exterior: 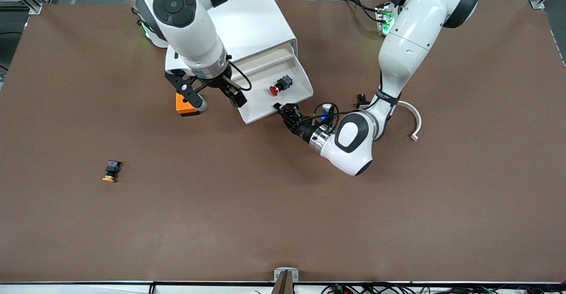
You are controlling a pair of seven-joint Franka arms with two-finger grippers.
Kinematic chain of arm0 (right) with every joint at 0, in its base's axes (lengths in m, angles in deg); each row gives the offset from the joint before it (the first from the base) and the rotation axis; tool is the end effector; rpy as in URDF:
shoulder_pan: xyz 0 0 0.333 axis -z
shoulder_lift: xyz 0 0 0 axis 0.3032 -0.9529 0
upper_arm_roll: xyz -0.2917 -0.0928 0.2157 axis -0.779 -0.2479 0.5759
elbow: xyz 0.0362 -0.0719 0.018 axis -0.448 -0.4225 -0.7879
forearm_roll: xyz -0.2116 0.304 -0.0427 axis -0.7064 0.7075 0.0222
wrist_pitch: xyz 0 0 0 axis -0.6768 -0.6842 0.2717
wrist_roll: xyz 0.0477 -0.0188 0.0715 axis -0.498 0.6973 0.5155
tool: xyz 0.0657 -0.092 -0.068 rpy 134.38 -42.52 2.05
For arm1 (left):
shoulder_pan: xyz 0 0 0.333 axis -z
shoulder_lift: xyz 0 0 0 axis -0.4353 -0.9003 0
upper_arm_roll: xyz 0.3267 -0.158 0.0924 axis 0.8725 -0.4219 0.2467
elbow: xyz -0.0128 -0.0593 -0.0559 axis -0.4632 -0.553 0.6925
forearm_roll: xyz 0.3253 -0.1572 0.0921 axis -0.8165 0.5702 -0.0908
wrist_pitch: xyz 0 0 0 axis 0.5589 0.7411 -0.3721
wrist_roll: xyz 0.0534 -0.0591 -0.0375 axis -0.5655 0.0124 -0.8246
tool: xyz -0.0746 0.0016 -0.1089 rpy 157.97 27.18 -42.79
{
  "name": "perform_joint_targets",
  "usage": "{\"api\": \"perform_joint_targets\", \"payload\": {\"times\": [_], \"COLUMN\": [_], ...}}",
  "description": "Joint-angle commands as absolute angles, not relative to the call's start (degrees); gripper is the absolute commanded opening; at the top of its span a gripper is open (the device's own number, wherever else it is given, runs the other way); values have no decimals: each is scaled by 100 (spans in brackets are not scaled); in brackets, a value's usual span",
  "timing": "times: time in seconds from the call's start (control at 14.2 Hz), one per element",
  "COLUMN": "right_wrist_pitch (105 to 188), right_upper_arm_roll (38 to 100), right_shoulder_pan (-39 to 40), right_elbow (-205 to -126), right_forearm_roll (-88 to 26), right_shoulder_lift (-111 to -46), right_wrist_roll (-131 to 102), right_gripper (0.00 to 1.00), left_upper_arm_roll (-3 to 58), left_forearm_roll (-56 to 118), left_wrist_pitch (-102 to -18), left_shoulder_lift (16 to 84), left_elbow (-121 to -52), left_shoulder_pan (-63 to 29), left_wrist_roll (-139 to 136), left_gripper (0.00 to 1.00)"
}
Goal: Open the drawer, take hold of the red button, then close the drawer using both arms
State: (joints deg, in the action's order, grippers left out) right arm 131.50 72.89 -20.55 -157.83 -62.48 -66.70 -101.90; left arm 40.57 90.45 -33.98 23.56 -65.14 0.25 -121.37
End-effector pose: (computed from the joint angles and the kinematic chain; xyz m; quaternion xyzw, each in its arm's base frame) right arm 0.4858 0.3754 0.5498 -0.9164 0.3977 0.0457 0.0060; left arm 0.5631 -0.4605 0.2417 -0.3632 -0.6949 0.6001 0.1586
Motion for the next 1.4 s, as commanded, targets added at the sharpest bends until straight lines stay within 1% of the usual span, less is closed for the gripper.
{"api": "perform_joint_targets", "payload": {"times": [0.0,0.14,0.21,0.28,0.35,0.42,0.49,0.63,0.84,1.05,1.33], "right_wrist_pitch": [13135,13135,13143,13152,13265,13345,13372,13538,13784,14048,14399], "right_upper_arm_roll": [7233,7233,7233,7233,7233,7233,7233,7224,7224,7224,7224], "right_shoulder_pan": [-2304,-2427,-2532,-2611,-2682,-2743,-2866,-3033,-3227,-3341,-3508], "right_elbow": [-15640,-15640,-15640,-15640,-15640,-15648,-15648,-15648,-15666,-15719,-15850], "right_forearm_roll": [-6294,-6294,-6303,-6312,-6321,-6312,-6321,-6391,-6461,-6523,-6523], "right_shoulder_lift": [-6732,-6749,-6758,-6758,-6749,-6758,-6810,-6959,-7188,-7399,-7654], "right_wrist_roll": [-10557,-10785,-10873,-10970,-11084,-11294,-11435,-11760,-12156,-12420,-12649], "right_gripper": [100,100,100,100,100,100,100,100,100,100,100], "left_upper_arm_roll": [4016,4016,4016,4016,4016,4016,4051,4401,4806,5288,5343], "left_forearm_roll": [9137,9137,9137,9129,9120,9102,9093,9085,8621,8234,6952], "left_wrist_pitch": [-3258,-3267,-3267,-3267,-3258,-3258,-3258,-3197,-3179,-3127,-2942], "left_shoulder_lift": [2351,2360,2360,2369,2377,2395,2404,2448,2457,2692,3062], "left_elbow": [-6317,-6317,-6317,-6317,-6317,-6317,-6308,-6230,-5878,-5860,-5842], "left_shoulder_pan": [-260,-269,-269,-286,-339,-374,-418,-453,-445,-454,-550], "left_wrist_roll": [-11621,-11586,-11577,-11577,-11585,-11585,-11542,-11349,-11209,-10717,-9962], "left_gripper": [9,38,58,76,98,100,100,100,100,100,100]}}
